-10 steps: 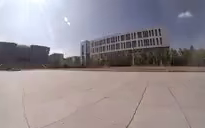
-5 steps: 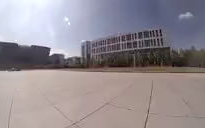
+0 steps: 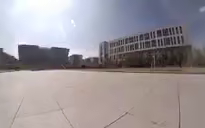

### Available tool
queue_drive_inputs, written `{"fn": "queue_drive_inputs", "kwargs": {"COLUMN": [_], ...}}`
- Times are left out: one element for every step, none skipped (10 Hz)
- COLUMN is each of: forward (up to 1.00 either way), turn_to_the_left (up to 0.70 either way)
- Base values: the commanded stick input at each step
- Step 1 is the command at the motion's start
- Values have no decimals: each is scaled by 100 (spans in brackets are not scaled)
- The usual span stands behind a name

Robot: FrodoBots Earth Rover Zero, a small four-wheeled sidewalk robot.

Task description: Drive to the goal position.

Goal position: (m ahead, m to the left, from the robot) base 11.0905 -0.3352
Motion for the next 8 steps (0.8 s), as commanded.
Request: {"fn": "queue_drive_inputs", "kwargs": {"forward": [70,70,70,70,70,70,70,70], "turn_to_the_left": [0,0,0,0,0,0,0,0]}}
